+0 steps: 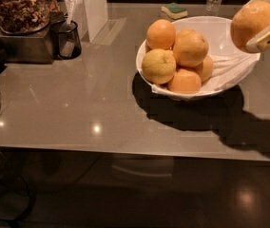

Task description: Pick orange from white bowl

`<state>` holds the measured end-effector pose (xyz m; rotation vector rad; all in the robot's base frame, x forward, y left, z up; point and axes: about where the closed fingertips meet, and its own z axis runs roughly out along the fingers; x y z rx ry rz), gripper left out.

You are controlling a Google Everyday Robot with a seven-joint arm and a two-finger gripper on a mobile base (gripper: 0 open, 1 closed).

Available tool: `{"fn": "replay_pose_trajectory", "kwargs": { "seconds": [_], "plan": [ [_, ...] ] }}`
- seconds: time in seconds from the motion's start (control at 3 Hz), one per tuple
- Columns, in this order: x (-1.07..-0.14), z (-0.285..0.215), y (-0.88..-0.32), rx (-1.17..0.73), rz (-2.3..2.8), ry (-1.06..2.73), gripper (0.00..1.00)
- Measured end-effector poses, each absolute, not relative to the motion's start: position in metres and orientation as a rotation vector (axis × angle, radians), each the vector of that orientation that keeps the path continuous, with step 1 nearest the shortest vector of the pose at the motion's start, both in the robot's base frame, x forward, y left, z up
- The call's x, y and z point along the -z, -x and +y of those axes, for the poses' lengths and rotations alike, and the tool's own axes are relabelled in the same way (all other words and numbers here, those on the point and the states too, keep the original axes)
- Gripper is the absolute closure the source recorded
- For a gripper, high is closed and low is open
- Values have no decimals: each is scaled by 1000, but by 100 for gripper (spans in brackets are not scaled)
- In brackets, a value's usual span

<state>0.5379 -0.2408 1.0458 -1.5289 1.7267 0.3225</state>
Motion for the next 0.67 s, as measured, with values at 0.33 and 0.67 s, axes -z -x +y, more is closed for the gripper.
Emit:
{"fn": "replay_pose_trajectory", "kwargs": {
  "seconds": [0.33,0.67],
  "plan": [
    [-1051,-250,-528,-359,1717,1466,100],
    [-1052,-251,-528,-359,1716,1463,100]
  ]
}}
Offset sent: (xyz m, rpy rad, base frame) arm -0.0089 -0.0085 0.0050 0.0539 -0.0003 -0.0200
